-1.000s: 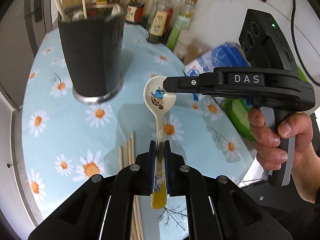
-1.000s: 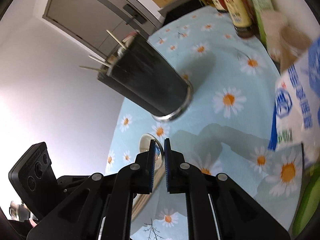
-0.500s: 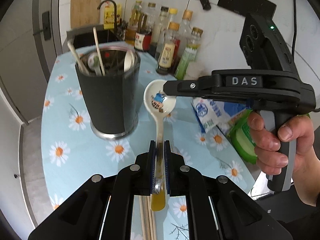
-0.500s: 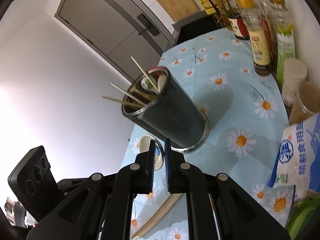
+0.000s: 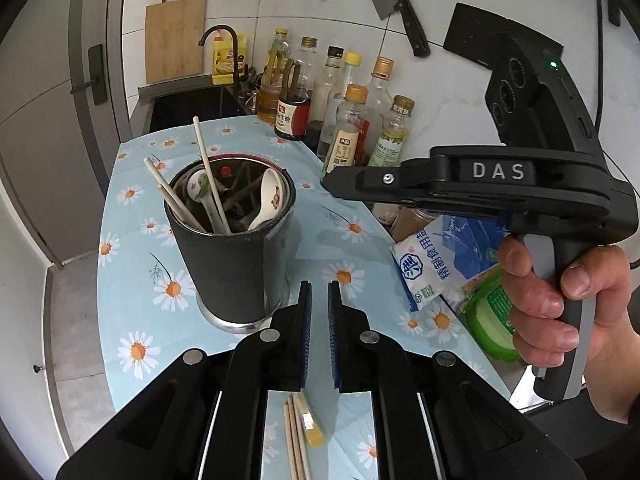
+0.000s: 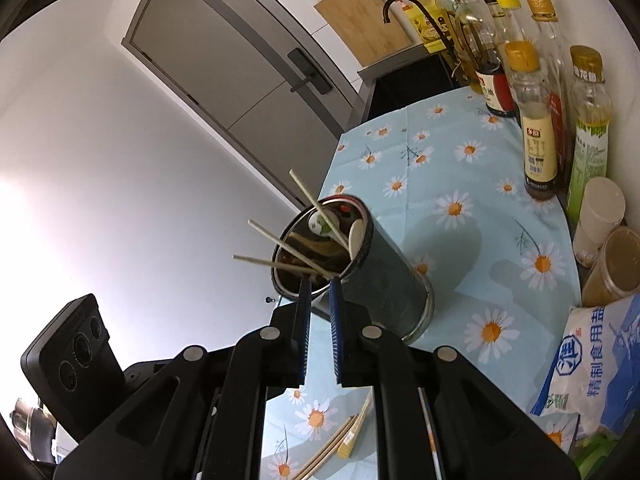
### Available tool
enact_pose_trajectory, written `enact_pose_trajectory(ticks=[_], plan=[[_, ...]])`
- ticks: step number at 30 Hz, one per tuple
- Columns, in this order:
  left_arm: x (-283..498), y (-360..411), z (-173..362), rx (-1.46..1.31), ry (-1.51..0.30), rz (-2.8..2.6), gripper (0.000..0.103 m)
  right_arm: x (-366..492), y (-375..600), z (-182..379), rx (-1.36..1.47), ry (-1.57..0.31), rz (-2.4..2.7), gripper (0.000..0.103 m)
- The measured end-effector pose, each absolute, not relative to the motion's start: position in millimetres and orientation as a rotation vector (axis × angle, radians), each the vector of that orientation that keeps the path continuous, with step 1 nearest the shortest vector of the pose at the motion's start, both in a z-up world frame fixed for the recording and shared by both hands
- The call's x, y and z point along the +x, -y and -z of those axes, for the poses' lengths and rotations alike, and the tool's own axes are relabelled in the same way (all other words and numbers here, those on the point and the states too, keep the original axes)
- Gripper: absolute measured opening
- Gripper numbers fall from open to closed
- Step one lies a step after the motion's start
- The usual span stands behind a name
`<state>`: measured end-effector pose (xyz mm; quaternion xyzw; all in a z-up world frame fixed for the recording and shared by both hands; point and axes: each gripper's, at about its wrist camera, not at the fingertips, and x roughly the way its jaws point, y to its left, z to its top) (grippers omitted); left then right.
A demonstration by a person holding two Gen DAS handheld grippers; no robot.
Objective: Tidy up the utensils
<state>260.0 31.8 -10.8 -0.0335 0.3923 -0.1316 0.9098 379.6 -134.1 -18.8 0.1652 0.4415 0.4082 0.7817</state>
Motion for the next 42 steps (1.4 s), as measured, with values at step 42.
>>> enact_pose_trajectory(ticks=[42], plan=[[245.5,-40.6,46.2,-0.123,-0.907,0.238,0.007,361.7,142.2,61.8,0.369,-1.051,-0.854,0.021]])
